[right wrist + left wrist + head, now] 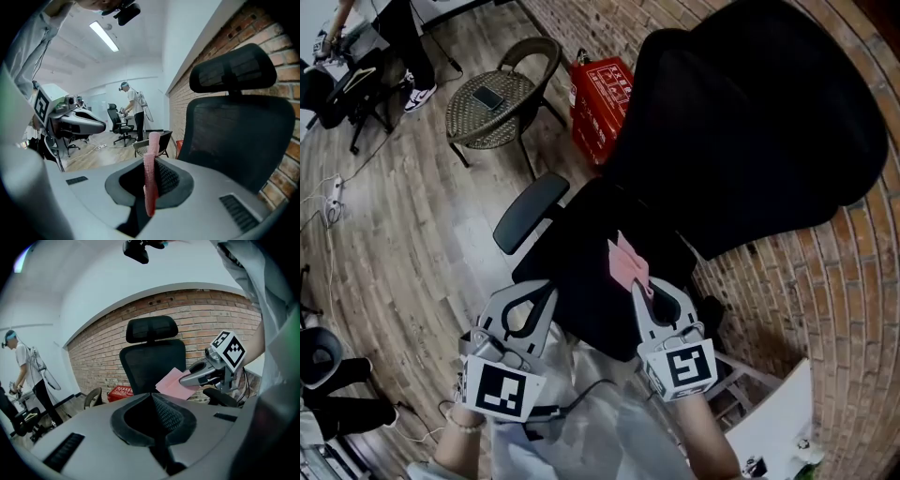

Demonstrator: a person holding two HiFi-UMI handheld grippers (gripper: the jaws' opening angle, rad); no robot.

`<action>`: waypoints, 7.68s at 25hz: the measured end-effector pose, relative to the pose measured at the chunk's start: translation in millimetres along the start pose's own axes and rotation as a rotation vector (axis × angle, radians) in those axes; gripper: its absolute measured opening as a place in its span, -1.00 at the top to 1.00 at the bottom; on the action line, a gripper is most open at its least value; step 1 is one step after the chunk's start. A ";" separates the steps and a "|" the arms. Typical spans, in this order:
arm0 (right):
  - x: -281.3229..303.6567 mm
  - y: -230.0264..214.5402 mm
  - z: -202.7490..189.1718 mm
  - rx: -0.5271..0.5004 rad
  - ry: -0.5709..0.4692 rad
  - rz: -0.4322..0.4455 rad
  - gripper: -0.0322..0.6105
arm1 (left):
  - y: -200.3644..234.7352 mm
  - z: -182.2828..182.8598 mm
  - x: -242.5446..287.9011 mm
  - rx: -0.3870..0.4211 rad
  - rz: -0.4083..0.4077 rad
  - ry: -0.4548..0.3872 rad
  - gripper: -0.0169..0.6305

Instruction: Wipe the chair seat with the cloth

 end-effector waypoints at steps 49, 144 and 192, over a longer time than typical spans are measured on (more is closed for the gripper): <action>320.4 44.5 -289.1 -0.006 0.287 0.137 0.73 | 41.7 -244.9 169.6 -0.153 -0.066 0.053 0.89; 237.4 -131.4 -375.7 0.023 0.470 -0.230 0.73 | 31.5 -236.5 203.8 -0.087 -0.115 0.029 0.89; 167.2 150.1 -382.0 -0.096 0.434 0.324 0.73 | 23.0 -281.2 117.8 -0.291 0.109 0.060 0.89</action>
Point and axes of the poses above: the fingertips, and each gripper's own axes: x forward along the fingers, y to its left, z out of its top, the point moved 1 cm from there along -x, backward along the fingers, and after that the axes turned 11 degrees about -z, right-handed, at the moved point
